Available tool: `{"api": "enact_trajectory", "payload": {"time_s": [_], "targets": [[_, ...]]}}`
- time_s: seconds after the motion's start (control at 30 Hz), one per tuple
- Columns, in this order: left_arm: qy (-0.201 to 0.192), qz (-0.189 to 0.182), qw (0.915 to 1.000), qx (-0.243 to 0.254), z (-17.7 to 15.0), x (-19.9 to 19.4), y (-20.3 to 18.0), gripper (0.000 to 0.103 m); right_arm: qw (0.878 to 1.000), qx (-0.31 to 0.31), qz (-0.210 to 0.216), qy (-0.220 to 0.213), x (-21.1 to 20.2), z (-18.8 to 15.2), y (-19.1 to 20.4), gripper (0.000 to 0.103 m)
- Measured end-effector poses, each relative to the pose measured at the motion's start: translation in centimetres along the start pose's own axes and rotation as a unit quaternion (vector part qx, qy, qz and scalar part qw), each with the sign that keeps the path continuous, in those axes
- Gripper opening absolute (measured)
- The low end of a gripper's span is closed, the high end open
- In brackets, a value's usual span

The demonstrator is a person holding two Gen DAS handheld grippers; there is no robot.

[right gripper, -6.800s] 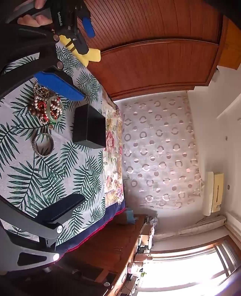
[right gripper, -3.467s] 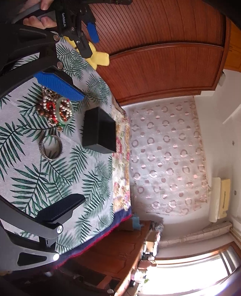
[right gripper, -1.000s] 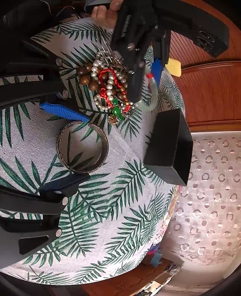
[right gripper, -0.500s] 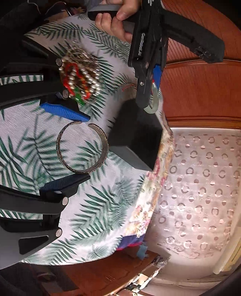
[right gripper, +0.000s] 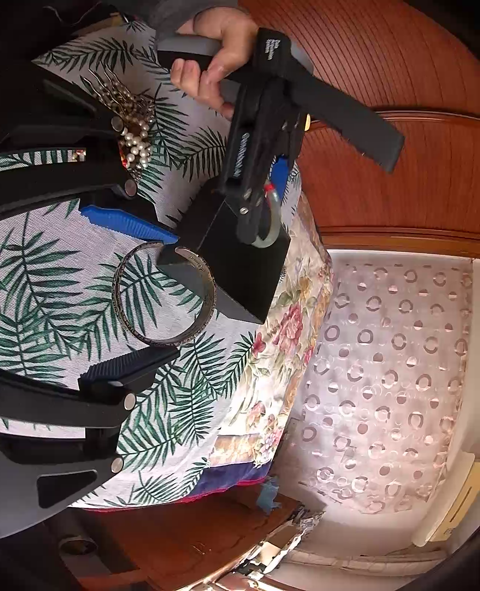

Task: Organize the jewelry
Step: 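Carry both bangles into the black box and open both tools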

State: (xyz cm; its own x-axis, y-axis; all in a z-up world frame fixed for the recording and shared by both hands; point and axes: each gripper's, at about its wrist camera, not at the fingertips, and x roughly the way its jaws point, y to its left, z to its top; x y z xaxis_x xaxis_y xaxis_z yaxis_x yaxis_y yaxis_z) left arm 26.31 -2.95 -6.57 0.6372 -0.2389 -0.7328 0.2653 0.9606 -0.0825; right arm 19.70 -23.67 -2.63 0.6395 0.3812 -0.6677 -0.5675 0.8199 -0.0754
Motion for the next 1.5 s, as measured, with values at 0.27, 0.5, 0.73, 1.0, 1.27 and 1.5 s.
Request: {"api": "enact_trajectory", "payload": {"time_s": [0.27,0.5,0.73,1.0,1.27,1.5], "targets": [[-0.019,0.000,0.9997,-0.013,0.0,-0.5,0.4,0.078,1.000,-0.011,0.003,0.007,1.6,1.0,0.2,0.059],[-0.053,0.006,0.9981,-0.033,0.1,-3.4,2.1,0.084,1.000,-0.007,0.019,0.001,2.7,2.2,0.4,0.059],[-0.077,0.043,0.9954,-0.037,-1.7,-6.0,3.5,0.095,0.999,-0.020,0.042,0.006,5.5,4.0,2.1,0.059],[-0.081,0.040,0.9948,-0.047,-4.7,-7.4,4.7,0.095,0.998,-0.015,0.055,0.041,8.9,4.8,3.3,0.059],[-0.073,0.036,0.9954,-0.051,-7.5,-8.1,4.9,0.095,0.997,-0.011,0.050,0.051,10.3,5.3,3.4,0.060],[-0.059,0.033,0.9963,-0.053,-9.8,-8.6,4.6,0.095,0.998,0.003,0.054,0.030,8.3,5.1,3.0,0.061]]}}
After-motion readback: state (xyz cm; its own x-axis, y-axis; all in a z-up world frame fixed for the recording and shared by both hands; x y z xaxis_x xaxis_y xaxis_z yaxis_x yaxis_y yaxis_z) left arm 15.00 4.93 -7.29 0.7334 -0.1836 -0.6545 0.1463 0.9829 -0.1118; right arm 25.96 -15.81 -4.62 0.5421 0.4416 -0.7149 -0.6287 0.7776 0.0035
